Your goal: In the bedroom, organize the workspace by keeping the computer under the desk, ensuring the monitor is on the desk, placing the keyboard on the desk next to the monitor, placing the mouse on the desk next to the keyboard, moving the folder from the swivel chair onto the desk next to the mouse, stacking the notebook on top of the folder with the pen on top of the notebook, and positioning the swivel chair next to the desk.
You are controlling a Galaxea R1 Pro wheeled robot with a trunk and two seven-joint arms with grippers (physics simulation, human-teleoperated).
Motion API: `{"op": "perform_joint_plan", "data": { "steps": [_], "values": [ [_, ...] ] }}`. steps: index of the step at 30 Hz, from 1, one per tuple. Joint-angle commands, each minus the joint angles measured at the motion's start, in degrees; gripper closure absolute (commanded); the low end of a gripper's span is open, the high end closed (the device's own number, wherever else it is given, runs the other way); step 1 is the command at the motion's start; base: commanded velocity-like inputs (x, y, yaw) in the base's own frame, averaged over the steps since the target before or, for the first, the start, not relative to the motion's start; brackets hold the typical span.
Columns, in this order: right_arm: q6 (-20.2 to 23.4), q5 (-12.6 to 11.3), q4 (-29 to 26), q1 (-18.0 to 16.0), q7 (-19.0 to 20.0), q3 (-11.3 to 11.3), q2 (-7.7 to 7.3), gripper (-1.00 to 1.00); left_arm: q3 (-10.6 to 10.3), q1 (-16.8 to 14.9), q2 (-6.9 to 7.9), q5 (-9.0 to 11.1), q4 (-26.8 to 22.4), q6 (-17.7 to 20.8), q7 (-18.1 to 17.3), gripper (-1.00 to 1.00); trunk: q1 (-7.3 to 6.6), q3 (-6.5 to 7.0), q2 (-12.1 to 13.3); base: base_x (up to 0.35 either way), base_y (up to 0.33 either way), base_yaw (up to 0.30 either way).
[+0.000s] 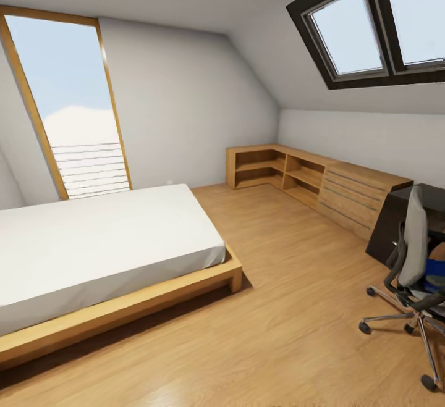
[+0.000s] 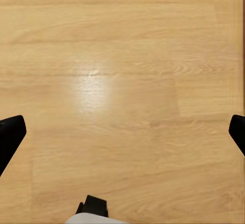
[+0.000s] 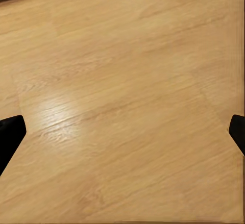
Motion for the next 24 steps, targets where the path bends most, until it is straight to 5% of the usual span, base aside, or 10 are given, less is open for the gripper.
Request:
{"op": "perform_joint_plan", "data": {
  "steps": [1, 24],
  "values": [
    [-0.13, 0.01, 0.06, -0.05, 0.00, -0.03, 0.00, -1.00, 0.00, -0.02, 0.02, 0.17, 0.00, -0.14, -0.01, -1.00, 0.00, -0.13, -0.04, 0.000, 0.000, -0.223],
    [3.87, 0.28, -0.38, -0.05, -0.05, 0.00, -0.03, -1.00, 0.00, -0.02, -0.02, 0.17, 0.04, -0.15, -0.02, -1.00, 0.00, -1.52, -0.04, 0.000, 0.000, -0.195]
  ]
}}
